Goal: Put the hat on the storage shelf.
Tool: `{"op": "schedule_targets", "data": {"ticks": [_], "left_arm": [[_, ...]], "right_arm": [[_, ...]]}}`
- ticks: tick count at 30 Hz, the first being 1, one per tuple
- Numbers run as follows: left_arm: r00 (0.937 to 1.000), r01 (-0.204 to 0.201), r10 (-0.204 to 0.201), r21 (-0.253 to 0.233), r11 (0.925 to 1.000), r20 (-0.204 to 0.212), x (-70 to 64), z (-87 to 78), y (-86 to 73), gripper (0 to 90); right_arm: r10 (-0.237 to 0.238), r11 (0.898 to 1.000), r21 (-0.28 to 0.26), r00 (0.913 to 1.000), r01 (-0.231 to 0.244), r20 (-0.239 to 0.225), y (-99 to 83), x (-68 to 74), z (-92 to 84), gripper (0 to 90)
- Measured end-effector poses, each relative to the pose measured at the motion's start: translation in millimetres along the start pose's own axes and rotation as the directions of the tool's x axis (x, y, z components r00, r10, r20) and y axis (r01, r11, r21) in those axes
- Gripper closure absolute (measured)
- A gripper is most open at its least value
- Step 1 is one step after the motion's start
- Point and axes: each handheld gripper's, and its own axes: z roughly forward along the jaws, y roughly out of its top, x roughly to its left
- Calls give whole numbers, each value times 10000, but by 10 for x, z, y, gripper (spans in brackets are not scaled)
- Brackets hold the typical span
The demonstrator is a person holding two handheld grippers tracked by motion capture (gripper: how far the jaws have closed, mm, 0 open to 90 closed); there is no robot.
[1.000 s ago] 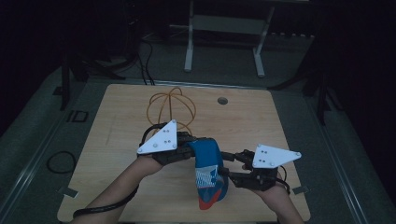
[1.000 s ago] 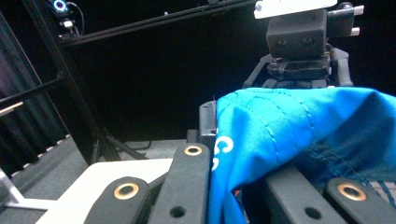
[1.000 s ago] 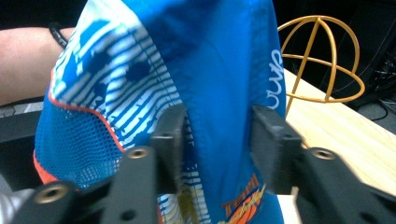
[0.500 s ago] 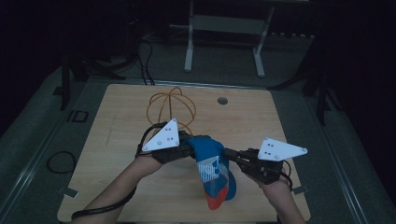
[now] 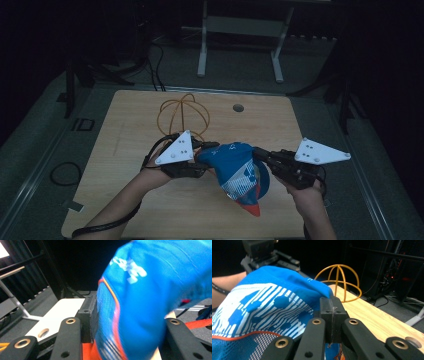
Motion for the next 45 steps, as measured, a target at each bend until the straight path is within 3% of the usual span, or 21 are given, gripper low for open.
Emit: {"op": "schedule_targets", "data": {"ticks": [8, 17, 26, 31, 36, 39, 45], "left_arm": [[9991, 396, -395, -32, 9992, 159, 13, -52, -21, 449], [9989, 467, -469, 146, 9988, 84, -27, -129, -38, 402], [9969, 769, -771, -103, 9970, -164, -49, -286, -95, 380], [9937, 983, -986, -93, 9951, -528, -40, -391, -198, 380], [9881, 1201, -1216, -223, 9925, -940, -35, -496, -318, 377], [9830, 1273, -1272, -78, 9918, -1327, -34, -553, -398, 308], [9626, 1716, -1711, -162, 9850, -2102, -20, -695, -603, 241]], "right_arm": [[97, 9999, 59, 9993, -99, 368, 13, -83, -23, 900], [251, 9996, 87, 9968, -259, 755, 2, -159, -2, 900], [347, 9994, 43, 9934, -354, 1090, 10, -235, -19, 900], [456, 9990, -69, 9908, -451, 1272, 24, -283, -28, 900], [516, 9986, -143, 9890, -501, 1386, 53, -327, -28, 900], [524, 9985, -200, 9876, -500, 1481, 75, -344, -31, 900], [548, 9981, -380, 9859, -494, 1578, 143, -388, -45, 900]]}}
